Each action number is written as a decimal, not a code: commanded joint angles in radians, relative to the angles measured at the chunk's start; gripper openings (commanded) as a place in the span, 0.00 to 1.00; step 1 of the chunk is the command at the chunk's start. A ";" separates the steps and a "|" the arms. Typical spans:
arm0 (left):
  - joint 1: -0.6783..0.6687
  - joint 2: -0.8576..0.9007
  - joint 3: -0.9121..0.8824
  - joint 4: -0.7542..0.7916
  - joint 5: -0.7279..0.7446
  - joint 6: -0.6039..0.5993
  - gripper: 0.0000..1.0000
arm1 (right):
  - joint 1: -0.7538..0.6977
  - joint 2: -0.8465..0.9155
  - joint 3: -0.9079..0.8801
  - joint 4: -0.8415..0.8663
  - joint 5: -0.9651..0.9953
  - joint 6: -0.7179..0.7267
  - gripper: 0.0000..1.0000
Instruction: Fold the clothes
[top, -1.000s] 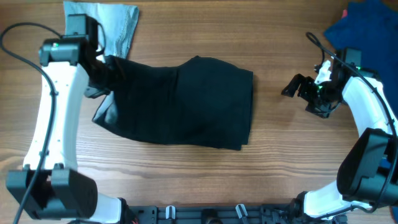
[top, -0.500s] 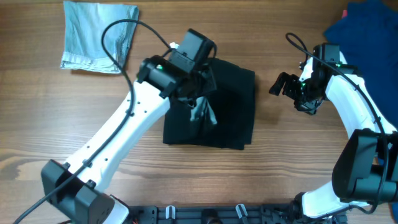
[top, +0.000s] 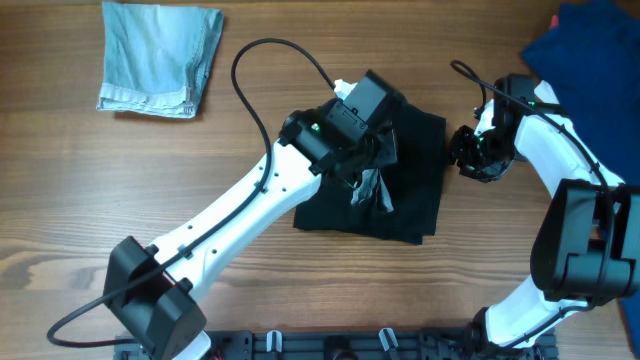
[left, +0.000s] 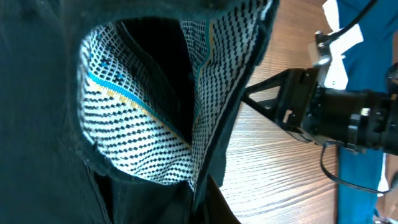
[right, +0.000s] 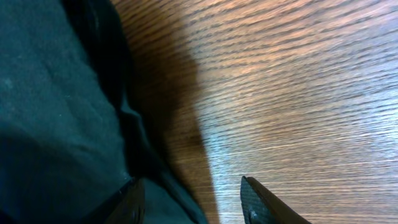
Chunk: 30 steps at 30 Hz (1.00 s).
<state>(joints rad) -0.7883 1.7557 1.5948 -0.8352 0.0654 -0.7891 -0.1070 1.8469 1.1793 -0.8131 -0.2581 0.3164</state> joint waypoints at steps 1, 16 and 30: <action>0.003 0.011 0.018 -0.043 -0.082 -0.003 0.04 | 0.005 0.027 -0.010 -0.007 0.048 0.001 0.50; 0.658 -0.359 0.019 -0.468 -0.319 0.260 0.04 | 0.003 0.027 -0.009 0.008 -0.013 -0.026 0.69; 0.573 -0.148 0.026 -0.307 -0.160 0.258 0.04 | 0.003 0.027 -0.008 0.005 -0.084 -0.027 0.70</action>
<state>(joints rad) -0.1604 1.5406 1.6001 -1.2037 -0.1135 -0.5499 -0.1070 1.8481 1.1793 -0.8055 -0.3183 0.3050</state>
